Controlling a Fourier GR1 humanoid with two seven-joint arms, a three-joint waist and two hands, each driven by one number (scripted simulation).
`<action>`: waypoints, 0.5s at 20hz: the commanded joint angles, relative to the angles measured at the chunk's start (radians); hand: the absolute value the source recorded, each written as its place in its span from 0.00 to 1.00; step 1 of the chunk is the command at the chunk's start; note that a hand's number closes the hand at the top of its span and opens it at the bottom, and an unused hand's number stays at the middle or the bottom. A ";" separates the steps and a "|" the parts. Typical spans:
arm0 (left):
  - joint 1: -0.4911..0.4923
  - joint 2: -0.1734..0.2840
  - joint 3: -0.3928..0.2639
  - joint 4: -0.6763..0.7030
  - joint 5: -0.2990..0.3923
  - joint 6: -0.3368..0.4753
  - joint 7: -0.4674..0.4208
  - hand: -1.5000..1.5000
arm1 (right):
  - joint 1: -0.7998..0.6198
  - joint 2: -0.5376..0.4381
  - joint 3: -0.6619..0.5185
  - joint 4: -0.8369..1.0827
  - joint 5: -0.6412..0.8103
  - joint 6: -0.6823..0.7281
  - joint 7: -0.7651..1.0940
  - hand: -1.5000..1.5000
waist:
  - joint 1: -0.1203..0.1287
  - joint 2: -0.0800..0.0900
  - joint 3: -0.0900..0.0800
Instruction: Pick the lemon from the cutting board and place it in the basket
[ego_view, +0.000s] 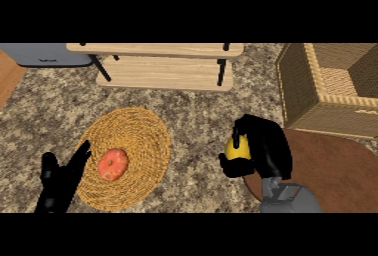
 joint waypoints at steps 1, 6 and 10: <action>0.052 -0.006 -0.006 0.028 -0.004 -0.013 -0.041 0.50 | -0.044 0.013 -0.058 -0.165 -0.143 -0.162 0.044 1.00 | -0.001 0.001 -0.008; 0.019 -0.023 -0.014 0.062 -0.029 0.011 -0.023 0.50 | -0.170 0.013 -0.120 -0.357 -0.118 -0.055 0.244 1.00 | -0.013 0.002 -0.010; -0.031 -0.019 0.014 0.087 -0.003 -0.004 -0.016 0.50 | -0.365 -0.034 -0.269 -0.339 -0.092 0.043 0.374 1.00 | -0.006 0.006 -0.010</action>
